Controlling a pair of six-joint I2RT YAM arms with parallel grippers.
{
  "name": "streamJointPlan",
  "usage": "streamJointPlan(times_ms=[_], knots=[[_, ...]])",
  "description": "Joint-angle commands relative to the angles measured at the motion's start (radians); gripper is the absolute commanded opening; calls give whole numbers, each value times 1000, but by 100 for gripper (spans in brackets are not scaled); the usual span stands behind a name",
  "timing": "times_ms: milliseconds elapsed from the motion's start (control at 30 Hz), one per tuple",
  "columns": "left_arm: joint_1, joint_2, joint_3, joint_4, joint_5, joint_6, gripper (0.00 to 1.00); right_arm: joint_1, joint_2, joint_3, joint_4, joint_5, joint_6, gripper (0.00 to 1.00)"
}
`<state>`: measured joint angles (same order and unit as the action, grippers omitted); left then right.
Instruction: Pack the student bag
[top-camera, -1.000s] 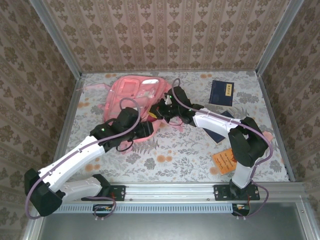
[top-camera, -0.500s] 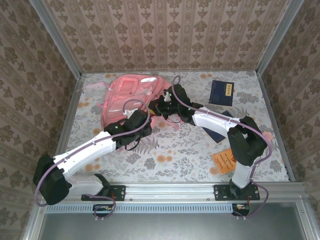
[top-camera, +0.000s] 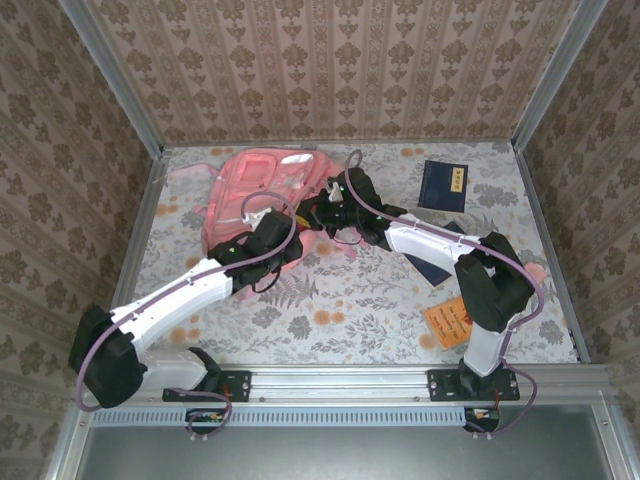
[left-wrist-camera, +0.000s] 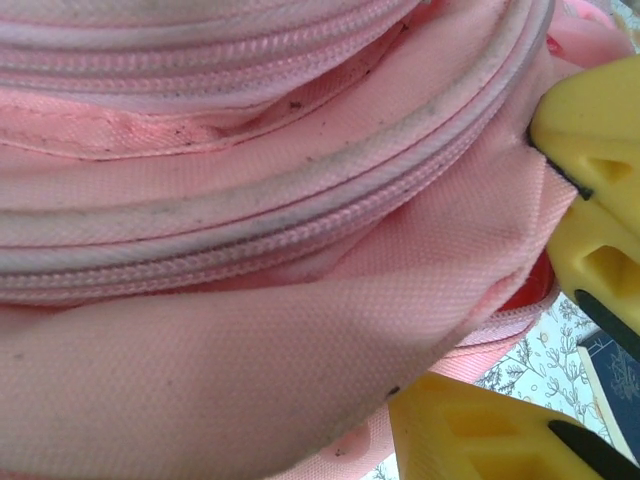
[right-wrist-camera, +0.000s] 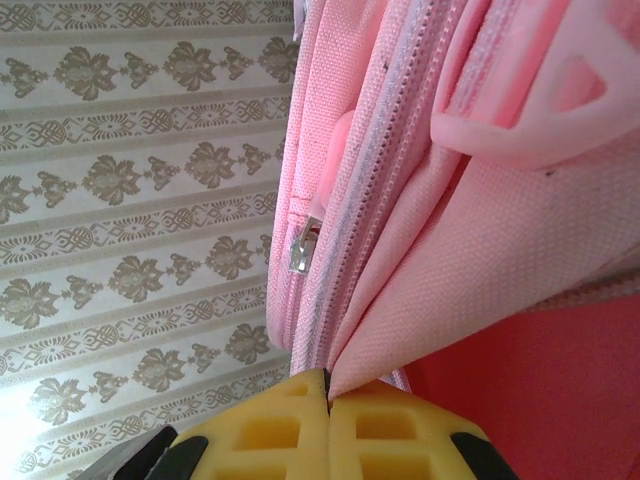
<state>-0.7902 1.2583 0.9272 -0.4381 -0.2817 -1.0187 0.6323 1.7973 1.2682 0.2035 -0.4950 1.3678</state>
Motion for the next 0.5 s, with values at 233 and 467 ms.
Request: streamJointPlan(times_ms=[233, 467], knots=[[22, 59, 36, -44, 9, -22, 17, 0, -35, 11, 113, -33, 19, 0], [23, 59, 38, -53, 8, -14, 6, -1, -35, 10, 100, -22, 11, 0]])
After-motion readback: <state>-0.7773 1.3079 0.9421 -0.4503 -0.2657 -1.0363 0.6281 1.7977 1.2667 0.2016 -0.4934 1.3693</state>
